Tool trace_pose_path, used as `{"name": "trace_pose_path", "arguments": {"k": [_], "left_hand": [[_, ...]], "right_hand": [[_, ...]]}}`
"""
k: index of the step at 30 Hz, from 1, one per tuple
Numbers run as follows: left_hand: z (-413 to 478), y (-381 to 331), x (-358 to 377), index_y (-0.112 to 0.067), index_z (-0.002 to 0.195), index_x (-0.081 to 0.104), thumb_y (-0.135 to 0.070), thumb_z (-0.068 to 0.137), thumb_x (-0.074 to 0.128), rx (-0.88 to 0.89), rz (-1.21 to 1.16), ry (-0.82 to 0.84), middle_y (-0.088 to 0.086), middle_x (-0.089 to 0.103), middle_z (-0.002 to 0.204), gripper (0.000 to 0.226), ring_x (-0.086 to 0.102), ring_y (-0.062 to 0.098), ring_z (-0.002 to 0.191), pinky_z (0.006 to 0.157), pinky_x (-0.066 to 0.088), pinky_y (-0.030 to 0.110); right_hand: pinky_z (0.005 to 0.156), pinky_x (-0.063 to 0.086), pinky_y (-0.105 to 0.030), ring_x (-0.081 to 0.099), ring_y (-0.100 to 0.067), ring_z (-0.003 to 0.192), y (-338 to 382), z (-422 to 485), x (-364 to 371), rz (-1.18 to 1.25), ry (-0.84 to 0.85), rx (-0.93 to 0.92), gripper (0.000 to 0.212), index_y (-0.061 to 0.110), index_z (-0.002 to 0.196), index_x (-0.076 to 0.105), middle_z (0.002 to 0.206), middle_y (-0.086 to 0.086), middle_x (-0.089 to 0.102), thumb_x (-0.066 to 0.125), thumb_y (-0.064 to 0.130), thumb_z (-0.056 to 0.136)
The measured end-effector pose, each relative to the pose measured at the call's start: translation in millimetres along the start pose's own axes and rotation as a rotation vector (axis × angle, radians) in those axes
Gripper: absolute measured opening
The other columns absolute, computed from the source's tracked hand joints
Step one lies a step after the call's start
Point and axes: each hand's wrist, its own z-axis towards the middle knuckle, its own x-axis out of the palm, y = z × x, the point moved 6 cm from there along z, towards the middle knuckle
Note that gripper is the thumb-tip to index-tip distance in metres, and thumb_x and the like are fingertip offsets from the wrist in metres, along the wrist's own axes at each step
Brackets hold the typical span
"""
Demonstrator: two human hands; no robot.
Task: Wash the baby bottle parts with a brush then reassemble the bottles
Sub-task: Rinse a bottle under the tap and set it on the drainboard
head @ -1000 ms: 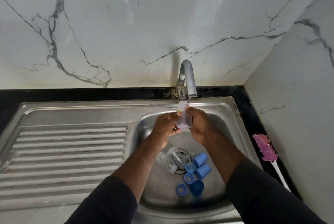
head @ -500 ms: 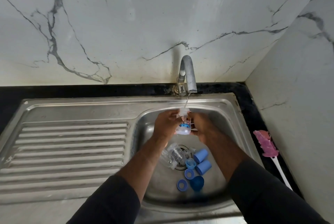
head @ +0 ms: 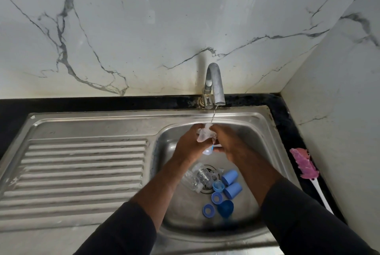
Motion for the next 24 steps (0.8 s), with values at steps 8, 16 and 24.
{"name": "trace_pose_path", "arguments": {"k": [8, 16, 24], "left_hand": [[0.9, -7.3, 1.1, -0.029, 0.103, 0.069, -0.048, 0.087, 0.06, -0.031, -0.096, 0.093, -0.005, 0.073, 0.096, 0.026, 0.068, 0.01, 0.09, 0.085, 0.054, 0.038], [10.0, -3.1, -8.0, -0.02, 0.1, 0.065, -0.04, 0.076, 0.084, -0.055, 0.005, -0.135, -0.013, 0.067, 0.091, 0.036, 0.063, 0.006, 0.084, 0.081, 0.052, 0.028], [12.1, -1.9, 3.0, -0.019, 0.108, 0.072, -0.039, 0.072, 0.078, -0.052, -0.182, 0.034, 0.005, 0.076, 0.099, 0.041, 0.073, 0.03, 0.096, 0.093, 0.055, 0.057]], "right_hand": [[0.066, 0.056, -0.034, 0.07, -0.025, 0.08, -1.0, 3.2, -7.8, 0.149, -0.022, -0.088, 0.022, 0.002, 0.103, 0.069, 0.088, -0.013, 0.073, 0.06, 0.021, 0.1], [0.068, 0.058, -0.041, 0.07, -0.029, 0.099, -10.9, -4.2, -1.5, 0.194, 0.01, 0.039, 0.033, 0.015, 0.119, 0.063, 0.111, -0.011, 0.073, 0.055, 0.041, 0.101], [0.07, 0.058, -0.041, 0.071, -0.031, 0.099, -14.1, 1.3, -10.6, 0.244, -0.049, 0.004, 0.031, 0.012, 0.118, 0.066, 0.112, -0.015, 0.072, 0.061, 0.036, 0.098]]}}
